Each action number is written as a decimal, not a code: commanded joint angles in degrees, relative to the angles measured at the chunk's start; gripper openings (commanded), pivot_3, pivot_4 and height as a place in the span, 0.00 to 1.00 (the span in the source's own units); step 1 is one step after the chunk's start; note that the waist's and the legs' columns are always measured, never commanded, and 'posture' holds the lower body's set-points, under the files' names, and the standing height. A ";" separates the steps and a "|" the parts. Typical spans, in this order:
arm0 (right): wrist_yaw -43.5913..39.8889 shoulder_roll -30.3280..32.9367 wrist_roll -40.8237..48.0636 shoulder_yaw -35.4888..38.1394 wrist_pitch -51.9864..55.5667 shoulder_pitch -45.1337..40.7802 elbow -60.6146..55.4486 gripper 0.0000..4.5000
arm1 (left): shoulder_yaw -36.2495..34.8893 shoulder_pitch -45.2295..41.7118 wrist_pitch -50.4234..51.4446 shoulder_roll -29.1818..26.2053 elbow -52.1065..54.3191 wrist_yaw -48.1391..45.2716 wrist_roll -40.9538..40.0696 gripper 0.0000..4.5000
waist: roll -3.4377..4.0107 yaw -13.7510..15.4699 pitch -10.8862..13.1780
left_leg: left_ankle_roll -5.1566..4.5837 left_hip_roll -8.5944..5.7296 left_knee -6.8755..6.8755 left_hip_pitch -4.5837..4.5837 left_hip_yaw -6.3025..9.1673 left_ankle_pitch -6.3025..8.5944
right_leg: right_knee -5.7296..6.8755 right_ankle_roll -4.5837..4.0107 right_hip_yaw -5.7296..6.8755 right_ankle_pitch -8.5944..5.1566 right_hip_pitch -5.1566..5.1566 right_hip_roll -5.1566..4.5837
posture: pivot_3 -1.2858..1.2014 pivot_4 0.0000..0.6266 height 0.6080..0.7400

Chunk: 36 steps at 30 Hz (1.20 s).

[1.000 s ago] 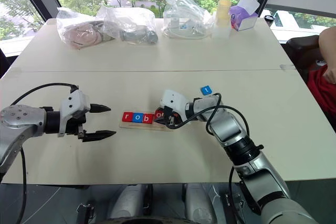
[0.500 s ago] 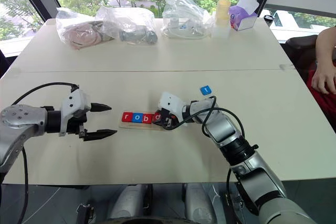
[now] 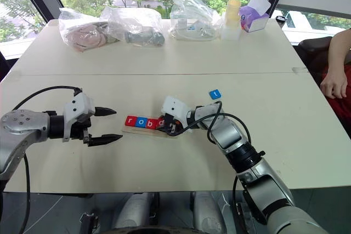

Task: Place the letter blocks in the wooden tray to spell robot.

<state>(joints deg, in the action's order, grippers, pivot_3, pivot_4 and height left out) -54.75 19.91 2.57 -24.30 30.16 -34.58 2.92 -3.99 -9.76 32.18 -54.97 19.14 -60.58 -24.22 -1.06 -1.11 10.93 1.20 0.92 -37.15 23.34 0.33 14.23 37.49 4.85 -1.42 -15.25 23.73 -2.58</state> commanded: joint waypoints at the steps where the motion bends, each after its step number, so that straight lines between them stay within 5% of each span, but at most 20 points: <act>1: 0.92 -0.94 0.71 1.00 1.00 -1.54 -1.76 0.58 | -0.53 -0.57 -0.83 -0.08 0.49 0.38 0.39 1.00 | 0.00 -0.02 0.00 | 0.00 0.00 0.00 0.00 0.00 0.00 | 0.00 0.00 0.00 0.00 0.00 0.00 | 0.52 0.24 1.00; 3: 1.53 -1.11 1.32 2.35 2.25 -2.32 -2.28 0.82 | -0.52 -0.60 -0.89 -0.09 0.38 0.41 0.43 1.00 | 0.00 0.02 0.00 | 0.00 0.00 0.00 0.00 0.00 0.00 | 0.00 0.00 0.00 0.00 0.00 0.01 | 0.52 0.24 1.00; 15: 11.39 0.00 5.58 14.24 10.37 0.02 -11.77 0.82 | -0.04 -2.59 -0.31 1.24 0.21 0.88 -0.93 1.00 | 0.00 0.25 0.00 | 0.00 0.00 0.01 0.02 0.02 0.00 | 0.00 0.00 0.01 0.00 0.01 -0.05 | 0.52 0.24 1.00; 19: 20.13 1.81 2.21 19.78 6.46 2.73 -9.08 0.82 | -1.07 -6.45 1.39 6.27 1.37 4.03 -4.22 1.00 | -0.02 0.50 -0.01 | 0.00 -0.04 -0.02 0.04 0.00 0.00 | -0.02 0.00 0.00 0.00 -0.02 -0.11 | 0.52 0.24 1.00; 24: 33.43 -1.80 2.72 29.42 13.68 5.66 -10.01 0.82 | 1.26 -12.37 3.13 13.67 2.20 8.48 -6.02 1.00 | -0.04 0.16 -0.02 | 0.00 -0.07 -0.04 0.05 -0.01 0.00 | -0.03 0.06 0.00 0.03 -0.06 -0.07 | 0.52 0.24 1.00; 36: 35.91 -2.33 2.16 26.80 9.73 8.50 -5.74 0.82 | 10.56 -23.34 -2.30 22.87 -9.74 7.39 -0.28 1.00 | 0.00 -0.02 -0.04 | 0.00 -0.11 -0.01 0.01 -0.06 0.00 | 0.04 0.08 -0.04 0.05 -0.02 0.09 | 0.52 0.24 1.00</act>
<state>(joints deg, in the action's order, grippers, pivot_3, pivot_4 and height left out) -18.91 17.81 4.71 2.79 41.46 -25.46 -2.71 6.54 -31.91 31.51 -32.32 9.50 -52.61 -24.87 -1.05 -1.13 10.89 1.19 0.81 -37.17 23.35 0.27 14.22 37.53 4.93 -1.46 -15.20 23.70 -2.48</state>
